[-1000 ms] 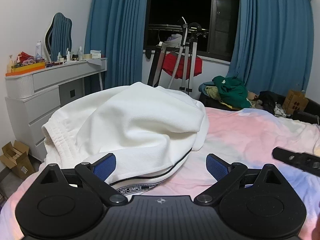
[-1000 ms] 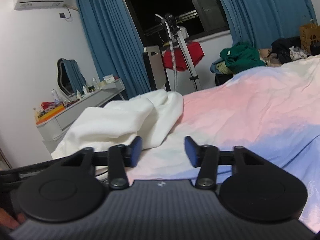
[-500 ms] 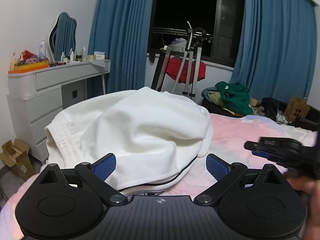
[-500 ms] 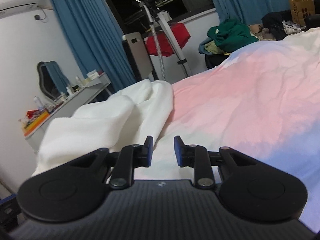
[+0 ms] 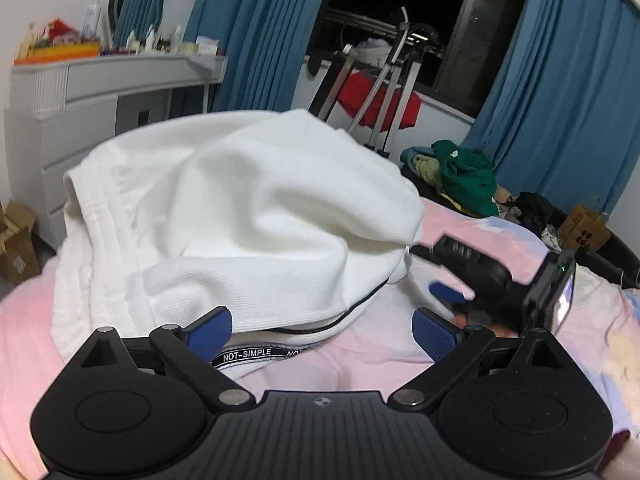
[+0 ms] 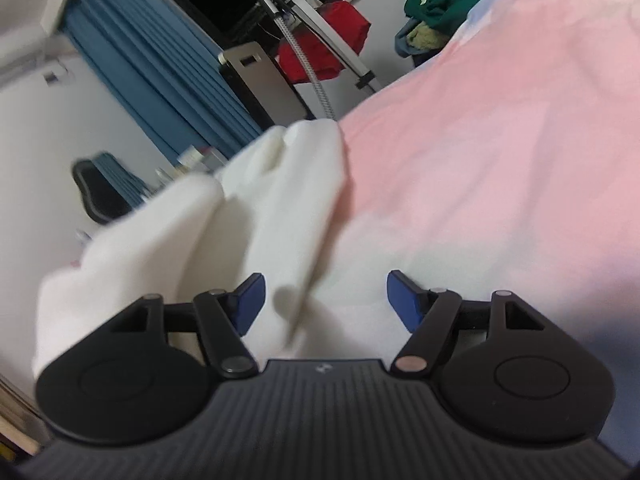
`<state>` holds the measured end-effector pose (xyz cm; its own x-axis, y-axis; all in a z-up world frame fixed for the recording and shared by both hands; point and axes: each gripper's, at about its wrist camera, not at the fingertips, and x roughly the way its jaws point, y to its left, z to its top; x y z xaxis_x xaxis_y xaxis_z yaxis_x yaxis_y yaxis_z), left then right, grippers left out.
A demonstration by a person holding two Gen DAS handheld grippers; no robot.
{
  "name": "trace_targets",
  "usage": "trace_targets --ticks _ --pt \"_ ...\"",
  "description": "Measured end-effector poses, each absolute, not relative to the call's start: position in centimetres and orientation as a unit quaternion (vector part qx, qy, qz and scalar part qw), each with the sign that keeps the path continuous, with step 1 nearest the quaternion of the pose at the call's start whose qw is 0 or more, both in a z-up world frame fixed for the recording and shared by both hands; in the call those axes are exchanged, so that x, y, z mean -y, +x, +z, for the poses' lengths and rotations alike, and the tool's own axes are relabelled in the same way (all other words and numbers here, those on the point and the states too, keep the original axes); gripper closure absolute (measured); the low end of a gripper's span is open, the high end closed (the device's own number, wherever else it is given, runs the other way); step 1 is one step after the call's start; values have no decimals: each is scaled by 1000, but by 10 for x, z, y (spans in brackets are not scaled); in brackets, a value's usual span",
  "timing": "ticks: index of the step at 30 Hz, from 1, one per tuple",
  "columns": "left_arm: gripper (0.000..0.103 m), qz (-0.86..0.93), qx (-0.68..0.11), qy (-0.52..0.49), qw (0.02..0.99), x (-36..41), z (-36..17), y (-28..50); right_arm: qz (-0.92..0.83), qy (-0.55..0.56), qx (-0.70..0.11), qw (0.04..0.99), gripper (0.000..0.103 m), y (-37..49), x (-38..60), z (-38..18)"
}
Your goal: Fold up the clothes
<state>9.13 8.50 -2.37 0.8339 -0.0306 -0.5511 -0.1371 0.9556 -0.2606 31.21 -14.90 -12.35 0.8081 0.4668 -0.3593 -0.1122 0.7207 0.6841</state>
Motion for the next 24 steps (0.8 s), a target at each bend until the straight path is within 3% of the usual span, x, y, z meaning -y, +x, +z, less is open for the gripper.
trace_targets --ticks 13,16,18,24 --pt "5 59 -285 -144 946 -89 -30 108 157 344 -259 889 49 407 129 -107" --pt "5 59 -284 -148 945 -94 -35 111 150 343 -267 888 58 425 123 -109" --pt "5 59 -285 -154 944 -97 -37 112 147 337 -268 891 88 430 118 -107" --pt "5 62 -279 -163 944 -104 -35 115 116 300 -239 916 95 403 116 -79"
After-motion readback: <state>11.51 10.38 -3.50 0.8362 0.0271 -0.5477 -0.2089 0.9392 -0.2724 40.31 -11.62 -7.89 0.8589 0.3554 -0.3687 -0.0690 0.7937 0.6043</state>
